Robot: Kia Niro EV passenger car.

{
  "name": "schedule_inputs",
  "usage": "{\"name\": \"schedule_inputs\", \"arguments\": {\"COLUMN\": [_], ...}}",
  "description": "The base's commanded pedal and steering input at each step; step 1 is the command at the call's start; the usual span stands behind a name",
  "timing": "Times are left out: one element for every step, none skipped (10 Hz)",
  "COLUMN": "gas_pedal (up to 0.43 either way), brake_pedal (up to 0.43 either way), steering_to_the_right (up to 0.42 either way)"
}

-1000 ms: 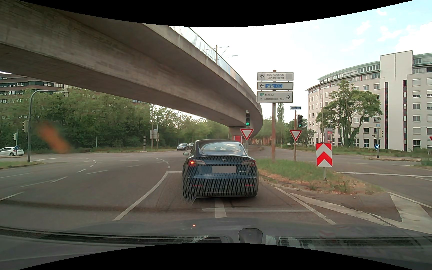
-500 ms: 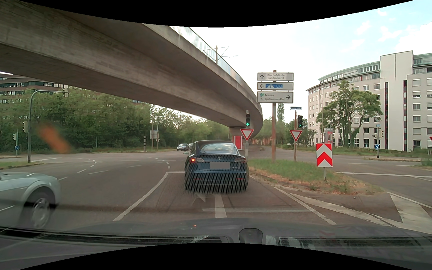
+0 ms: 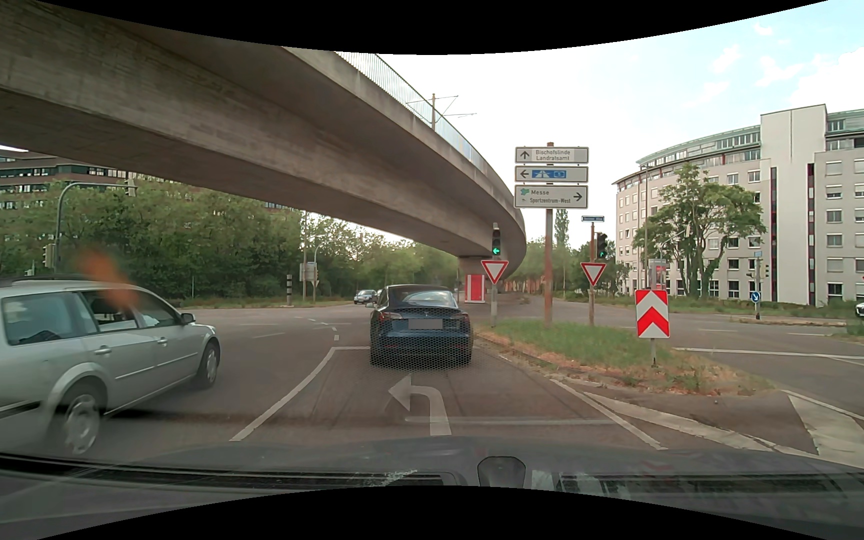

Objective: Follow the waypoints while adhering to traffic rules and regulations

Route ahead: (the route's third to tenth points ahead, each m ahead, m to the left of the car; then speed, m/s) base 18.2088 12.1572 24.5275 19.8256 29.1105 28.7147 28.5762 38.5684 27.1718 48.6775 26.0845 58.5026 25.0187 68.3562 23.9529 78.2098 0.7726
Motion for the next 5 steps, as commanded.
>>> {"name": "schedule_inputs", "arguments": {"gas_pedal": [0.311,0.319,0.331,0.331,0.339], "brake_pedal": [0.000,0.000,0.000,0.000,0.000], "steering_to_the_right": [-0.012,-0.012,-0.012,-0.012,-0.012]}}
